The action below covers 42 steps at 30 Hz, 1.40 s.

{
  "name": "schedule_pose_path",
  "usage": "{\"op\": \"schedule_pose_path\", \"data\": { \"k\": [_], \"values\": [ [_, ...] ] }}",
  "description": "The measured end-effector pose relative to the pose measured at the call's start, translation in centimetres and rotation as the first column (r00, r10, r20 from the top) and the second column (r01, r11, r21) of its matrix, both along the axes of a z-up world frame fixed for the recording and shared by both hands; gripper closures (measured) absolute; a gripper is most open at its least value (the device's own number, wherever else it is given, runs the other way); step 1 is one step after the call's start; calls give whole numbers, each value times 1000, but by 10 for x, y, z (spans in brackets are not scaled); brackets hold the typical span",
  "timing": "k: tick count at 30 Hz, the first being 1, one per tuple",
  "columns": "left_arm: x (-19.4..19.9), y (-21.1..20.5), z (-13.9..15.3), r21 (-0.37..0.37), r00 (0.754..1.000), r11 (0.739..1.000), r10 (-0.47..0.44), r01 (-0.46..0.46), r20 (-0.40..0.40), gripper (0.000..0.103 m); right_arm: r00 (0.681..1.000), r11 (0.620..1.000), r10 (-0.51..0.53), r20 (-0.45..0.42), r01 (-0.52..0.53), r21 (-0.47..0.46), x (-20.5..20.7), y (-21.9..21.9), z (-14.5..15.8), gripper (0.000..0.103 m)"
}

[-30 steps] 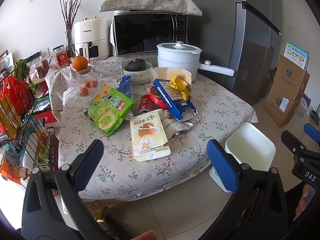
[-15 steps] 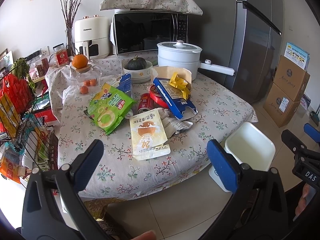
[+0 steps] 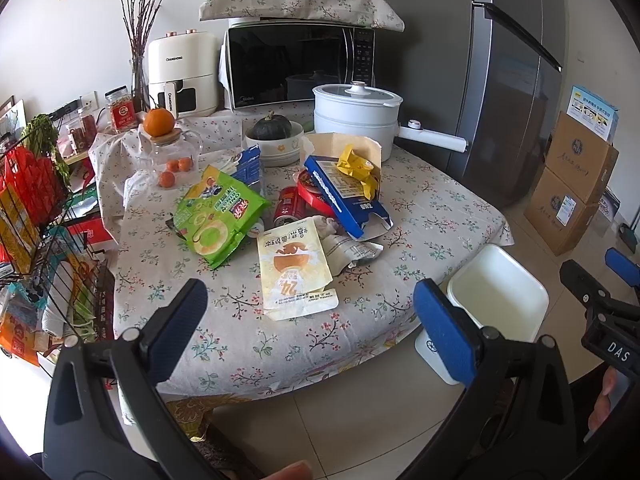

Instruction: Collect trash

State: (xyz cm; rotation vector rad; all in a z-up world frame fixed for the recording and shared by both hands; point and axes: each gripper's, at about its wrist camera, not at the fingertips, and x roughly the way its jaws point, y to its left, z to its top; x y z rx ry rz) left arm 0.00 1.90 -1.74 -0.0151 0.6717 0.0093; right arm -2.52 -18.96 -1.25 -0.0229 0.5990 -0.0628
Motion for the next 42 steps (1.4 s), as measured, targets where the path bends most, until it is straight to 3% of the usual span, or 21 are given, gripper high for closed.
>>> {"op": "schedule_pose_path", "data": {
  "k": [30,38,40,42],
  "values": [
    [4,2,-7,-6,1000,1000,-7,6,-31,1,1000,1000,-10,-27,9,-18,3,-2,-4,0],
    [16,14,-5,-72,996,997,-42,36,-81,1,999,999,-19,-44,18,-41,9,-2,-2,0],
    [21,20,-4,-118,992,991,-67,55,-103,1,999,999,-11,-41,10,-30,12,-4,0,0],
    [25,25,-2,-119,993,992,-54,41,-104,1,998,1000,14,-65,-14,0,18,-6,3,0]
  ]
}}
